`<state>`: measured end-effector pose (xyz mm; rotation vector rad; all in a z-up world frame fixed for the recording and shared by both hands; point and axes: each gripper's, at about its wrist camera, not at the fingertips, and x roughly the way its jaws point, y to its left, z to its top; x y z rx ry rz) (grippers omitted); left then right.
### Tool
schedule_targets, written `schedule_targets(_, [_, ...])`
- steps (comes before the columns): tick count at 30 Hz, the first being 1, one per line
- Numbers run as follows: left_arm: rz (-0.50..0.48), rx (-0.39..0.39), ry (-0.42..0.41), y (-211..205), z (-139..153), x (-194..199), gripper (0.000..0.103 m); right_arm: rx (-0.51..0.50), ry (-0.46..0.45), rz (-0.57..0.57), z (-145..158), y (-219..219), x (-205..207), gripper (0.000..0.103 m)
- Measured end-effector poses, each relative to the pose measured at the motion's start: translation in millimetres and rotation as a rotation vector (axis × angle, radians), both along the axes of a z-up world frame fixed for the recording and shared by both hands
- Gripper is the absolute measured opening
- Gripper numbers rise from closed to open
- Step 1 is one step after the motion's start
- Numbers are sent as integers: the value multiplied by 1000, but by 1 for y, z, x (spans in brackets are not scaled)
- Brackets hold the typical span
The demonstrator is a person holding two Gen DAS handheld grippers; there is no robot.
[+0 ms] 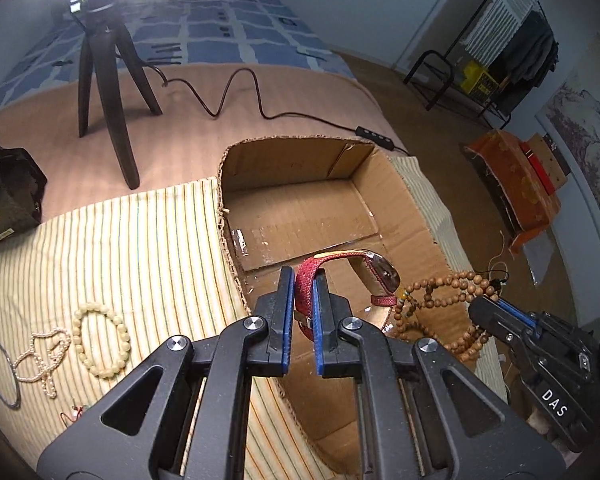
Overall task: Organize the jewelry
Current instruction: 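Open the left tool to drop the watch while the right tool drops the beads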
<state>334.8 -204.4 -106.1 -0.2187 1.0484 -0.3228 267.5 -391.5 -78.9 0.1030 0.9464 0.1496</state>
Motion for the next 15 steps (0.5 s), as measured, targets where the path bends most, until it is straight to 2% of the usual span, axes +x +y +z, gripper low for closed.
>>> schedule_targets(5, [-9,22,3,-4,-4,3,8,8,20,-6,-4,-2,2,5])
schedule_targets(7, [-7,15,11,-3,-6,4,17,-7,28,-4,-5,-1,2,6])
schedule_targets(10, [4,6,3,1,-4,4,34,-23,37,-6,-7,1,2,20])
schedule_targets(12, [2,6,-4,2,-1,3,34,-32,28,-11,-6,1,1,45])
schedule_targets(15, [0,10,-16,5,3,0,34,-38,13,-13,-2,2,0,50])
